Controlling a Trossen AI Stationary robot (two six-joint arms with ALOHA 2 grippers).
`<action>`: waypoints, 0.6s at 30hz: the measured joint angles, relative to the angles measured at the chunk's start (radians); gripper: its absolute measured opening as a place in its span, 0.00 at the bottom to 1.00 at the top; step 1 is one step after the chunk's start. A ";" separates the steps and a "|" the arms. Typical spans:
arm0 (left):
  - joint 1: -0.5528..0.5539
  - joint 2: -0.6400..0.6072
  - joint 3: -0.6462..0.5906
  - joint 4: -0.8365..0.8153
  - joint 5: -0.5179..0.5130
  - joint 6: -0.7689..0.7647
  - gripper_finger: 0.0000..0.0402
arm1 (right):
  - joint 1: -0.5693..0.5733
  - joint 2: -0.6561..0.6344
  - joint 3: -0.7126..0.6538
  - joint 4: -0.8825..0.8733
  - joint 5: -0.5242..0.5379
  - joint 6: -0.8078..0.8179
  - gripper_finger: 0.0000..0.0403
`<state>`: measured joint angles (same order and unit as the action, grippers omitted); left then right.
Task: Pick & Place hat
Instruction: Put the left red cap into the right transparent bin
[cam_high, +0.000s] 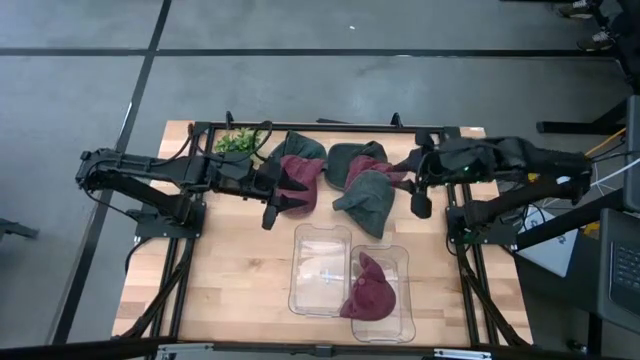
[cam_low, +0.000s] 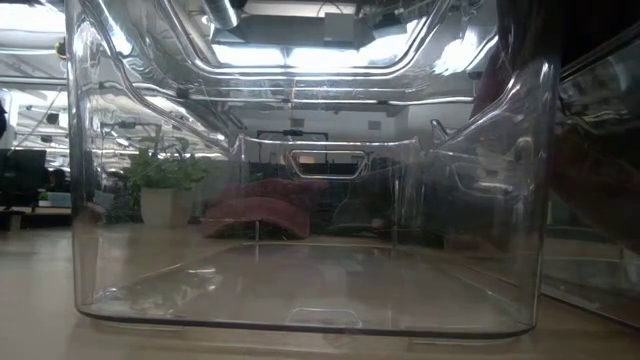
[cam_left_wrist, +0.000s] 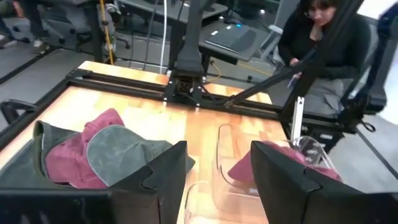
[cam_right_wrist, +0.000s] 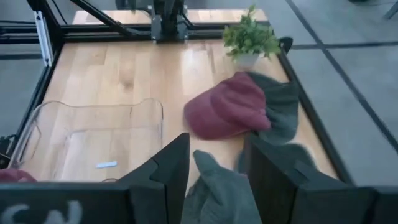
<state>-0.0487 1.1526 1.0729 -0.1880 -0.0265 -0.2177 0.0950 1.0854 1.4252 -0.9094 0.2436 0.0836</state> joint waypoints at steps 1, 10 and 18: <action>0.013 -0.002 0.000 -0.007 0.016 0.007 0.43 | -0.001 -0.024 -0.054 0.034 0.005 0.012 0.37; 0.179 -0.003 0.000 -0.186 0.071 0.095 0.43 | -0.003 -0.200 -0.441 0.284 0.206 0.194 0.37; 0.346 -0.003 0.000 -0.360 0.072 0.185 0.43 | -0.003 -0.276 -0.621 0.462 0.326 0.298 0.37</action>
<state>0.2973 1.1500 1.0729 -0.5481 0.0460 -0.0325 0.0917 0.8097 0.8039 -0.4470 0.5699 0.3818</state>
